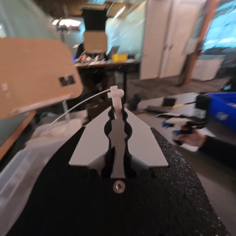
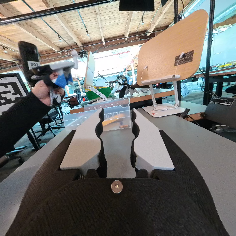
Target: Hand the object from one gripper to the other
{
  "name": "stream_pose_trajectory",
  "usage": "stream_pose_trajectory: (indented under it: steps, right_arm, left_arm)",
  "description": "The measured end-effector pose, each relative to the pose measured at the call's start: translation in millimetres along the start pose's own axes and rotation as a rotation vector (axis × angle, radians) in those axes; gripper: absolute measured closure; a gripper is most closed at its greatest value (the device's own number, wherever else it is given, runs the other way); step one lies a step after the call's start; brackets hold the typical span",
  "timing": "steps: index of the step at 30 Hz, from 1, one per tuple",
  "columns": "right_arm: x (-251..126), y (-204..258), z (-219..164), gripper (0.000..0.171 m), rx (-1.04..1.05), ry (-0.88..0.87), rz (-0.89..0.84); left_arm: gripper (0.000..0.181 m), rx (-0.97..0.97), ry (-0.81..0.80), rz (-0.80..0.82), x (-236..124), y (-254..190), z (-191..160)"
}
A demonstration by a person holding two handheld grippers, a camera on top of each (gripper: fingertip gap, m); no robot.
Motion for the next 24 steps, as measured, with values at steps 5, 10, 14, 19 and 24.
stream_pose_trajectory:
  steps: [5,10,14,19,24]
  right_arm:
    - [-1.9,-1.2,6.9,0.13,-0.048,-0.031,-0.023]
    - [-10.0,-8.6,21.8,0.129,-0.212,-0.078,-0.121]
    - [-19.6,-12.0,32.9,0.127,-0.508,-0.065,-0.221]
    - [-18.6,-6.4,25.9,0.127,-0.747,0.025,-0.22]
    - [-13.6,1.4,17.5,0.134,-0.859,0.063,-0.203]
  left_arm:
    - [0.17,-0.215,-0.265,-0.365,37.2,-62.2,-2.2]
    - [0.17,-0.487,-0.388,-0.735,75.1,-107.3,-42.0]
    - [0.17,-0.742,-0.47,-0.816,103.1,-108.3,-86.0]
    - [0.171,-1.279,-0.63,-1.086,106.4,-106.6,-124.6]
    - [0.171,-1.338,-0.404,-1.216,111.4,-136.7,-138.0]
Point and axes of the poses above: each gripper's, where its closed fingertips meet, x out along the fingers, z out of its top, y = z × x across the jaws, the point moved 5 cm from there along -x, back along the fingers, and after that the axes turned 13 degrees about -y, right-handed, at the moved point
